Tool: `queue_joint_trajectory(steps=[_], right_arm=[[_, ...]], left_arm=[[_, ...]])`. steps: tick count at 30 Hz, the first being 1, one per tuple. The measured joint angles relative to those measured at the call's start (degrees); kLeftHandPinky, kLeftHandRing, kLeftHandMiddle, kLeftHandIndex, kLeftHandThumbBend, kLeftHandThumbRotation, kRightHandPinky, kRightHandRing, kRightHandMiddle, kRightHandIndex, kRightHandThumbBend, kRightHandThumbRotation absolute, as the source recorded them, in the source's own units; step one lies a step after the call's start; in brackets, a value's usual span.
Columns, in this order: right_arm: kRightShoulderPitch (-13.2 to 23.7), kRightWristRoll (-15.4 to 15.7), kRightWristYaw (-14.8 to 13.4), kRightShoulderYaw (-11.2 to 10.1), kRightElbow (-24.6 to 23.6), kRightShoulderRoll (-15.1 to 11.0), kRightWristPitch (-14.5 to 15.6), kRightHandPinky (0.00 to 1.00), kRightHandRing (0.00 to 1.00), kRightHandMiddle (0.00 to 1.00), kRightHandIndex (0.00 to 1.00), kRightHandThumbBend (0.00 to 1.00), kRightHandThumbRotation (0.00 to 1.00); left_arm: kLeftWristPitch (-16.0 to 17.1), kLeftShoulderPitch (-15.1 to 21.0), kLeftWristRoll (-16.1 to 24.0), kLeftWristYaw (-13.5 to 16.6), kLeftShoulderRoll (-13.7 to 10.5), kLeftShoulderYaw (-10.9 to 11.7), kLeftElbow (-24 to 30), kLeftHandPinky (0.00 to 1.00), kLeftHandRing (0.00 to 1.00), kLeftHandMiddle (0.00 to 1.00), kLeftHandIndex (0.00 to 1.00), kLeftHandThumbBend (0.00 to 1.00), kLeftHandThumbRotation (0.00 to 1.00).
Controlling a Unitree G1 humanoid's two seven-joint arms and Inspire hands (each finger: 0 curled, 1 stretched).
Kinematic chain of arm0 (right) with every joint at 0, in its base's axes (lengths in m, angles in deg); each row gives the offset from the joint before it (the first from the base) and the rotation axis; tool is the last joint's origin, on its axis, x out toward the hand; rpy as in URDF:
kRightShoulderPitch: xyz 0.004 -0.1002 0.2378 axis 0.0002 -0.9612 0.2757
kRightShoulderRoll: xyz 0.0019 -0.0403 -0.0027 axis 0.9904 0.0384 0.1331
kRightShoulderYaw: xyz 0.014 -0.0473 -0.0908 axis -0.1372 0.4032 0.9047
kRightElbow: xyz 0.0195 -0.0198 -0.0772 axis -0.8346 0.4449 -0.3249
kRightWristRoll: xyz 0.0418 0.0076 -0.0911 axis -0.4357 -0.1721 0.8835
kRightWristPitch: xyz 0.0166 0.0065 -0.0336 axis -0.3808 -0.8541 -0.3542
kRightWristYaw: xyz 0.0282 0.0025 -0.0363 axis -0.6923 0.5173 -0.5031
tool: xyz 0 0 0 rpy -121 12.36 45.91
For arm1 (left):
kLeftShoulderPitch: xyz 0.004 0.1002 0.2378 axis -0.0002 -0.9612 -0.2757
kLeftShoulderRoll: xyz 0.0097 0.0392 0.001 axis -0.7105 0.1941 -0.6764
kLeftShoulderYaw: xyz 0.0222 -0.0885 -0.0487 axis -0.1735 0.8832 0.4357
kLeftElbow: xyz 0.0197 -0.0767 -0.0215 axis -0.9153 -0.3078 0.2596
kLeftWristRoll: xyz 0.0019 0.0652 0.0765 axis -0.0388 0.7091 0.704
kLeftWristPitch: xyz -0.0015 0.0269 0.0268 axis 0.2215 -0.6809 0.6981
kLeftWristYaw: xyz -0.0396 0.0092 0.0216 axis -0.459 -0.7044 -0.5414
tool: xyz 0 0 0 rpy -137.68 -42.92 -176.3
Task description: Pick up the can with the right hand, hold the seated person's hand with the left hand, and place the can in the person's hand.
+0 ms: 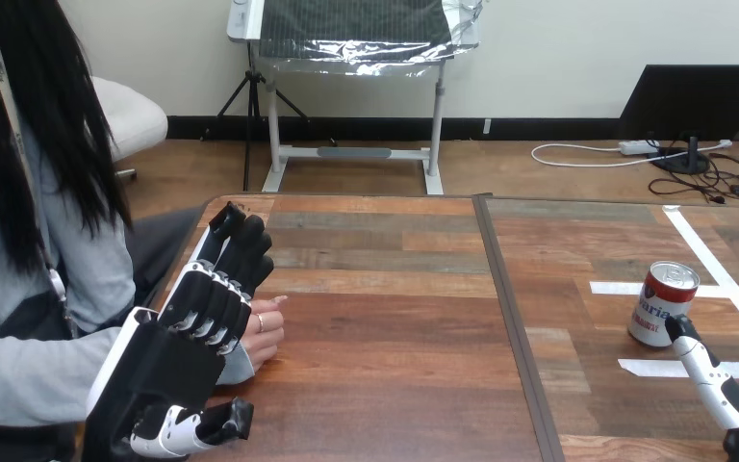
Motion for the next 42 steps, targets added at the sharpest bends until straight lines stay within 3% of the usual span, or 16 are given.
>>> queue_joint_trajectory(steps=[8, 42], right_arm=[[1.15, -0.49, 1.89, 0.23, 2.08, -1.02, 2.98, 0.92, 0.94, 0.94, 0.99, 1.0, 0.57], [4.17, -1.64, 4.45, 1.14, 4.06, -1.93, 7.68, 0.9, 0.94, 0.95, 0.99, 1.0, 0.56]], left_arm=[[0.01, 0.16, -0.27, -1.0, -0.11, 0.26, 0.0, 1.0, 1.0, 1.0, 1.0, 1.0, 0.42], [-1.13, 0.92, -1.79, -3.26, -0.18, 2.02, -0.01, 1.0, 1.0, 1.0, 1.0, 1.0, 0.39]])
